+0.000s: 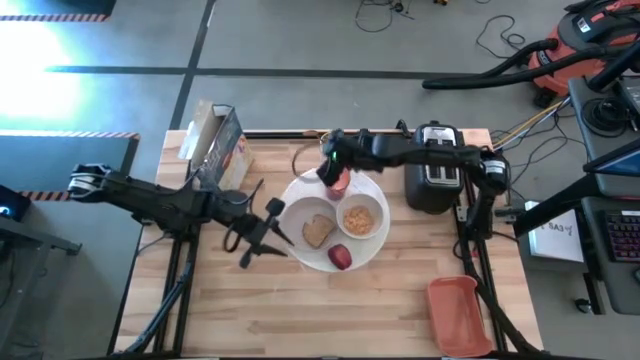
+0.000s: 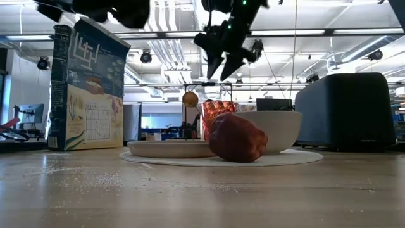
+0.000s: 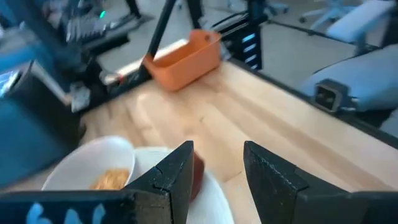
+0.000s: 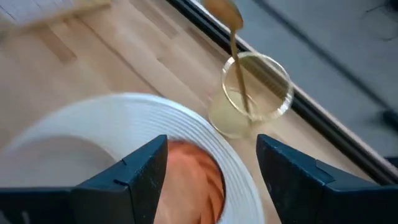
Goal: Arrange a breakfast setting
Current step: Put the spoon on the right side of the placemat
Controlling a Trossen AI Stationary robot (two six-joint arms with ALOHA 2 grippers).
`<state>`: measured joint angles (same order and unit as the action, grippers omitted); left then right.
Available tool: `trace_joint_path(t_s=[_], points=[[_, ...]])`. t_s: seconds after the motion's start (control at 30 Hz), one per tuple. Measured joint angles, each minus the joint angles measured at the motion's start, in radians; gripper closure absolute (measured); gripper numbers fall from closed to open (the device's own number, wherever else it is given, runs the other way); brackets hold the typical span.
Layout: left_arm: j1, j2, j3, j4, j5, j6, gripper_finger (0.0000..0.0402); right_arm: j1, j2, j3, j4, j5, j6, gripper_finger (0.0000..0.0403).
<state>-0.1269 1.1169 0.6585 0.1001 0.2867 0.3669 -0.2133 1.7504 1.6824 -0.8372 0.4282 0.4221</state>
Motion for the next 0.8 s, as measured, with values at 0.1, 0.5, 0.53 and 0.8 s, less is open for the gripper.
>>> trace_joint_path(t_s=[0.1,0.5,0.53,0.8], points=[[-0.039,-0.054,-0.025,0.016,0.000,0.042,0.0277,-0.070,0.012,-0.002,0.086,-0.127,-0.021,0.0170],[-0.063,-0.121,-0.045,0.016,0.000,0.043,0.0277,-0.160,0.120,-0.004,0.261,-0.181,-0.033,0.0170],[-0.063,-0.121,-0.045,0.013,0.000,0.044,0.0277,-0.162,0.134,-0.004,0.271,-0.170,-0.038,0.0170],[-0.063,-0.125,-0.046,0.001,-0.006,0.043,0.0277,-0.187,0.217,-0.004,0.367,-0.147,-0.086,0.0170]])
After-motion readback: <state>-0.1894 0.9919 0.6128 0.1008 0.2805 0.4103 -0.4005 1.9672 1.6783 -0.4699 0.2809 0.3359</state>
